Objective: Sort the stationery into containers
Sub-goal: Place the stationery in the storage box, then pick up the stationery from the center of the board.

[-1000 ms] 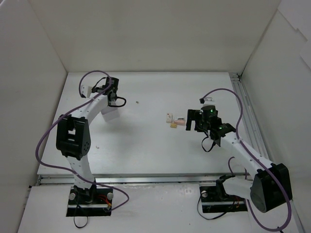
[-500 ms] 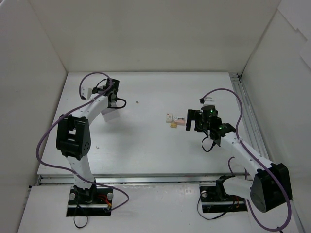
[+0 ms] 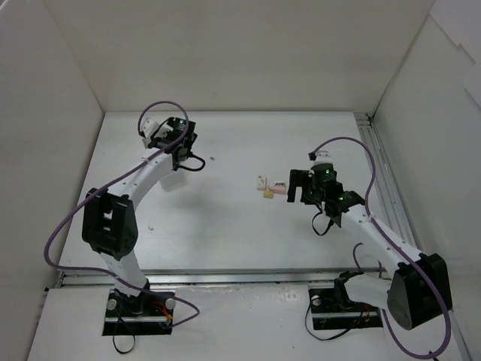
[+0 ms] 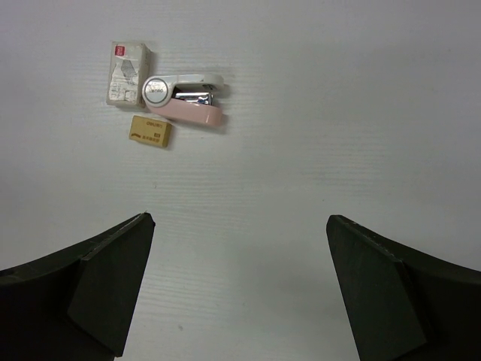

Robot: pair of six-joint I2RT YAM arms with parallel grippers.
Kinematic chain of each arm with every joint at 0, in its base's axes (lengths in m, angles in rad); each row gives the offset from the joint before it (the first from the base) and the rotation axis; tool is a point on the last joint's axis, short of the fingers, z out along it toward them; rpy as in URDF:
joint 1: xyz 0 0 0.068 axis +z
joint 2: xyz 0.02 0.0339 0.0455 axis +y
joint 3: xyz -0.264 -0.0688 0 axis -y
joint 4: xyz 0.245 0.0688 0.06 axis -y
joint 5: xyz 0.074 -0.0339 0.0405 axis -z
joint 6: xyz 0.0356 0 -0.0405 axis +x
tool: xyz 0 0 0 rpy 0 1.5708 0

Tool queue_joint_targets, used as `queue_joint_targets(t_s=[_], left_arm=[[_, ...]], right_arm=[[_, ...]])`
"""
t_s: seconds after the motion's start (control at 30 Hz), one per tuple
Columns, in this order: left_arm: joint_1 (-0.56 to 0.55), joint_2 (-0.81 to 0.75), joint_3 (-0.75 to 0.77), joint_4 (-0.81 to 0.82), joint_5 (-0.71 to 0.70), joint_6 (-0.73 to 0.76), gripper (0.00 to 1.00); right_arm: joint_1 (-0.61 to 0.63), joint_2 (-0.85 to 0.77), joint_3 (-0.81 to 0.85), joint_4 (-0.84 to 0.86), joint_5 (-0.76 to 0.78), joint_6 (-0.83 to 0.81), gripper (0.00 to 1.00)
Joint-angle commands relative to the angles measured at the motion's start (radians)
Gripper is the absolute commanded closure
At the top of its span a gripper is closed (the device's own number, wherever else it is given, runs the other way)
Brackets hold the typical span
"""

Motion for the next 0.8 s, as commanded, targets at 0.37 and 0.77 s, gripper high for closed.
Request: queue_joint_targets(t_s=[0.37, 0.77], left_arm=[[-0.156, 0.276, 0.408, -0.033, 0.871, 0.998, 0.00], [-0.391, 0.384, 0.513, -0.201, 0.612, 1.146, 0.00]], right_arm=[[-0.019, -0.124, 0.021, -0.068, 0.247, 0.096, 0.02], [-0.065, -0.125, 0.001, -0.076, 0.221, 0.124, 0.02]])
